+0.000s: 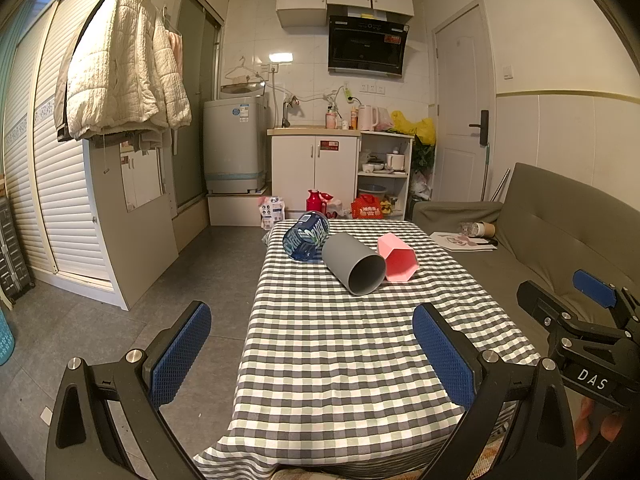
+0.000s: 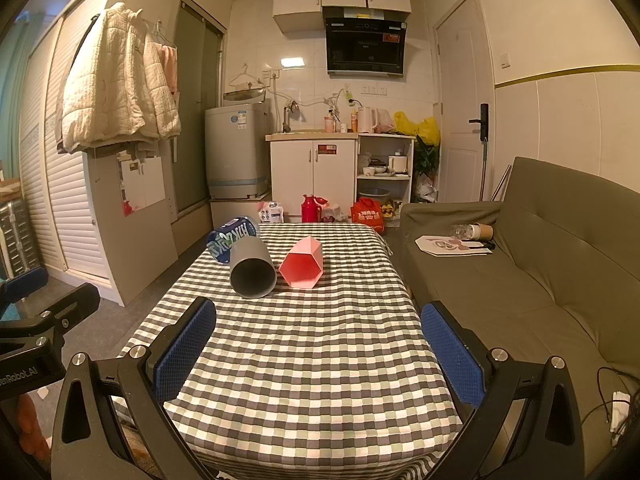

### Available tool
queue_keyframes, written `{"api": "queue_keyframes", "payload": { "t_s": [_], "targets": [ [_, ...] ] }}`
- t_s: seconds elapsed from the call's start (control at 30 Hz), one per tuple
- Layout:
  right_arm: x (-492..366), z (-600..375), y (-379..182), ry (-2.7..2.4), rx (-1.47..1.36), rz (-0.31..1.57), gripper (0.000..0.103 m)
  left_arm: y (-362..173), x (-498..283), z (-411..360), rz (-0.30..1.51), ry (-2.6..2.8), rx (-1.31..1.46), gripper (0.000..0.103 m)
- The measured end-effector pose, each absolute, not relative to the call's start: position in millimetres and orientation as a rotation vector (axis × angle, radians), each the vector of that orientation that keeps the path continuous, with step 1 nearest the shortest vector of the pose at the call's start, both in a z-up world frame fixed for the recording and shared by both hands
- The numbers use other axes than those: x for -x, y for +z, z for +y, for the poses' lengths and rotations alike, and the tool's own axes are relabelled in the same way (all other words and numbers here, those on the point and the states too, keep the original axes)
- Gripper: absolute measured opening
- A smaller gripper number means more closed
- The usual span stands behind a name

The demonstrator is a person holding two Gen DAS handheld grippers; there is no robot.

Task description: Flip cup upside down

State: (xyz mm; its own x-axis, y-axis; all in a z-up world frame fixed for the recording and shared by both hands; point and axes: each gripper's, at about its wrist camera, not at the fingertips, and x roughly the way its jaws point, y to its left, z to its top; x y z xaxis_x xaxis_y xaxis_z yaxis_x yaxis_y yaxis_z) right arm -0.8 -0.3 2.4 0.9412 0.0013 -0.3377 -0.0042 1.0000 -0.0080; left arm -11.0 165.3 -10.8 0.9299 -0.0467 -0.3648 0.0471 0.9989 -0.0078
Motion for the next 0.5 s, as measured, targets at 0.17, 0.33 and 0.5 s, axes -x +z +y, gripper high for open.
{"api": "queue_keyframes", "payload": {
  "t_s": [0.17, 0.33, 0.5],
  "targets": [
    [1, -1, 1, -0.002, 0.010, 0.349, 0.103, -10, 12, 167, 0.374, -0.048, 0.004, 0.103],
    [-4, -4, -9, -0.007, 0.012, 0.359, 0.103, -9, 13, 167, 0.379, -0.056, 0.005, 0.103],
    [-10, -1, -3, 0.002, 0.010, 0.379, 0.103, -5, 8, 165, 0.399, -0.084, 0.009, 0.103]
  ]
}}
